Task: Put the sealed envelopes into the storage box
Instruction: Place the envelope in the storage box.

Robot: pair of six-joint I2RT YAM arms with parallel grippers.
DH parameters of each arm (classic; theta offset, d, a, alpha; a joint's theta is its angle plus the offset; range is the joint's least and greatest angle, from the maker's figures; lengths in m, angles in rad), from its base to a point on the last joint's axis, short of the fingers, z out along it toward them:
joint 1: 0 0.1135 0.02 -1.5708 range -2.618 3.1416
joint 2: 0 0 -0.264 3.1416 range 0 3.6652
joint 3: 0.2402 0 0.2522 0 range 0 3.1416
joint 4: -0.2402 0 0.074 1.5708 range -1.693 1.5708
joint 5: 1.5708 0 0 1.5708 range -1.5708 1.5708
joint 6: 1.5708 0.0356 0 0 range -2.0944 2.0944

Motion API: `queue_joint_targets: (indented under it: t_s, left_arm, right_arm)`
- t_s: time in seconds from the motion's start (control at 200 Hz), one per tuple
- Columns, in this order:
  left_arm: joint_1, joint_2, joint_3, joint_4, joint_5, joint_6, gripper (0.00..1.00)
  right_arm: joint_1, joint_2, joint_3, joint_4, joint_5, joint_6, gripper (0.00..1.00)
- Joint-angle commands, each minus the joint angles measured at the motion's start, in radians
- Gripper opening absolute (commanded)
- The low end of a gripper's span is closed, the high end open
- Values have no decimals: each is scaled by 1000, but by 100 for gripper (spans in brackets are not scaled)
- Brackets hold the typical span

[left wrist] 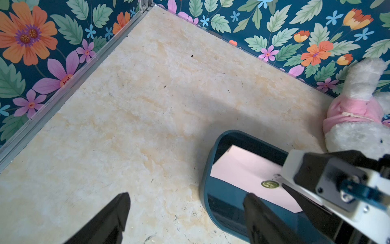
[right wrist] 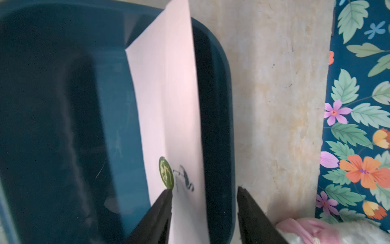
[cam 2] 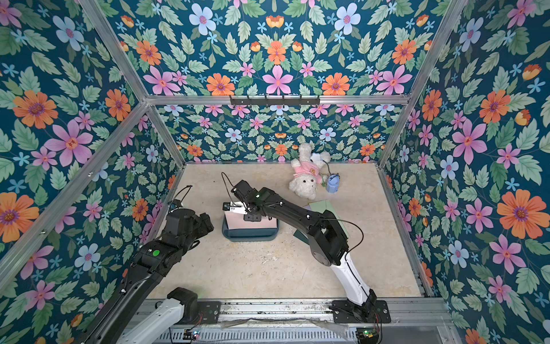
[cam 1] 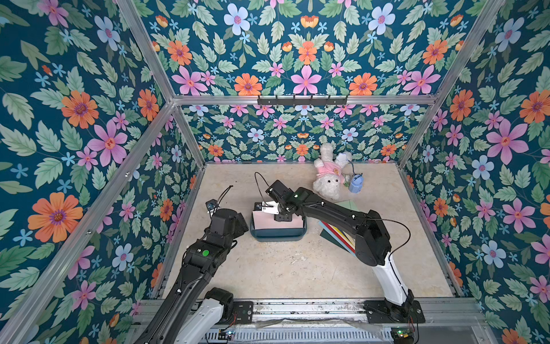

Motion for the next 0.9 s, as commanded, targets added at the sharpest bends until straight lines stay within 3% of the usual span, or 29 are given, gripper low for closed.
queue_joint_targets:
  t_s: [0.0,0.22,0.41,0.625,0.715,0.82,0.895]
  left_arm:
    - [1,0,-1,16,4,7,90]
    - [2,-1,-17,45,44,3,90]
    - [1,25,-40,170,265,31,87]
    - [-21,135,-87,413,570,-67,78]
    - [-88,199,-83,492,590,-93,75]
    - [-237,304,-31,532,508,-95,75]
    - [-319,417,16,594,517,-117,74]
  right_arm:
    - [-14,6,6,67,64,29,59]
    - [-38,-28,32,90,24,132,60]
    - [-119,-107,24,84,-78,444,58]
    - [-235,-432,-491,362,-152,718,57]
    - [-319,-582,-701,438,-191,832,57]
    - [-446,-740,-938,545,-272,952,56]
    - [-554,-824,-1066,608,-322,1061,57]
